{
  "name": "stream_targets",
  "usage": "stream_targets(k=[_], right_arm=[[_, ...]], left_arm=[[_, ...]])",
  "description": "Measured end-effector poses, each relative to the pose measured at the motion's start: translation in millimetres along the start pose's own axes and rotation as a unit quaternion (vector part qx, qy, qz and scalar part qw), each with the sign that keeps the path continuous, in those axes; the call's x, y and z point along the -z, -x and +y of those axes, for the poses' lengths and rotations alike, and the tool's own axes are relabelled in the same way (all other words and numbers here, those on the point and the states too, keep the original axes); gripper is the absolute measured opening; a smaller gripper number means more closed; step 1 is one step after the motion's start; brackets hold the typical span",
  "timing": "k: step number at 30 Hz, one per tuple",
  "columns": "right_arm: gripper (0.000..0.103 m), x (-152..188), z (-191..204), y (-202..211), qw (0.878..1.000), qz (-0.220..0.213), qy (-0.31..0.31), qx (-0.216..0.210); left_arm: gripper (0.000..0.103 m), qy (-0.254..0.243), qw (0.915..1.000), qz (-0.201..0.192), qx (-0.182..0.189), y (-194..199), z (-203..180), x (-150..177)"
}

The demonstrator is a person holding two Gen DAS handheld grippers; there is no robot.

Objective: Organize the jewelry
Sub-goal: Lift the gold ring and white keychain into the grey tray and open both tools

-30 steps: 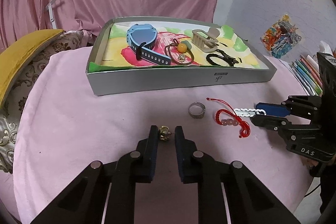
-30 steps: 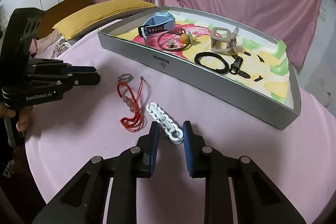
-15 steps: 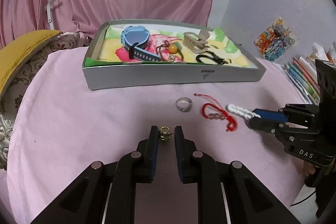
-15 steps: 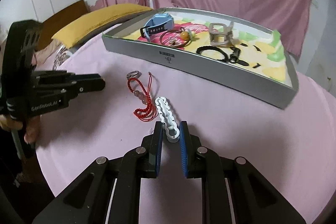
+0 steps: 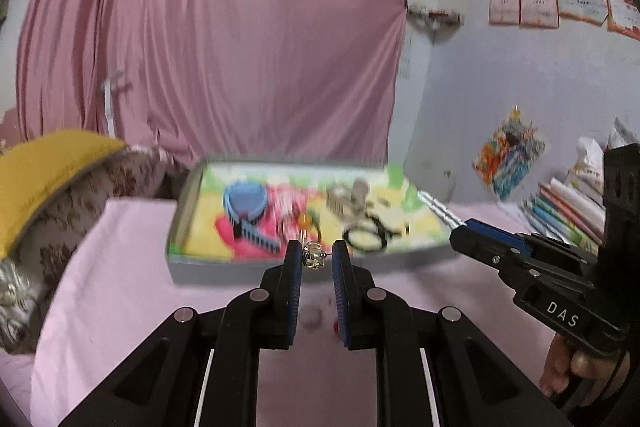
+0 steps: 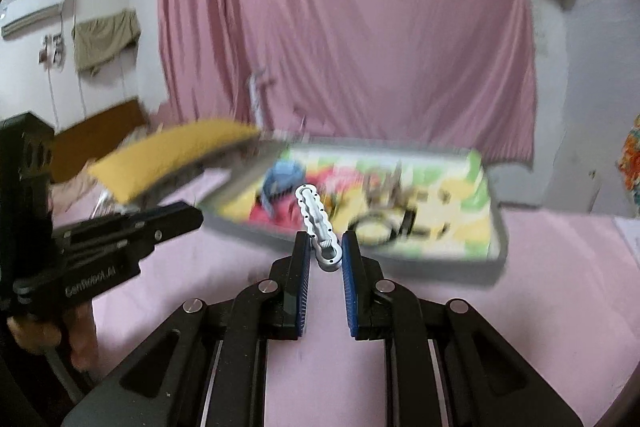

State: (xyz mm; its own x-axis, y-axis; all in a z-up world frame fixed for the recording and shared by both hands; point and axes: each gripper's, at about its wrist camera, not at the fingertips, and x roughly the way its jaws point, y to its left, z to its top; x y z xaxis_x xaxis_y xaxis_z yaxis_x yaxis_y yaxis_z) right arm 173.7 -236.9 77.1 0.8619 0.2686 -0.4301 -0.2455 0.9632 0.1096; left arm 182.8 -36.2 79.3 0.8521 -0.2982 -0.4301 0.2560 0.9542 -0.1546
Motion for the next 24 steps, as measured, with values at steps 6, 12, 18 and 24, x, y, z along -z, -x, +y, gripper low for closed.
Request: stream_targets(k=[6, 12, 18, 24], right_arm=[[0.014, -20.5, 11.6, 1.7, 0.995, -0.089, 0.014, 0.035], [0.014, -34.5, 7.0, -14.9, 0.991, -0.128, 0.011, 0.05], [0.014, -45.8, -0.4, -33.7, 0.988, -0.137, 0.014, 0.068], [0.014, -51.4, -3.4, -55.1, 0.987, -0.136, 0.023, 0.08]], left_arm=[[0.015, -0.016, 0.9982, -0.056, -0.011, -5.6, -5.8, -24.1], [0.015, -0.042, 0.9914, -0.121, -0.025, -14.1, -7.9, -40.1], [0.015, -0.042, 0.9889, -0.139, -0.032, -35.9, -1.8, -50.9], [0.015, -0.038, 0.9881, -0.143, -0.042, -56.7, -1.6, -50.7]])
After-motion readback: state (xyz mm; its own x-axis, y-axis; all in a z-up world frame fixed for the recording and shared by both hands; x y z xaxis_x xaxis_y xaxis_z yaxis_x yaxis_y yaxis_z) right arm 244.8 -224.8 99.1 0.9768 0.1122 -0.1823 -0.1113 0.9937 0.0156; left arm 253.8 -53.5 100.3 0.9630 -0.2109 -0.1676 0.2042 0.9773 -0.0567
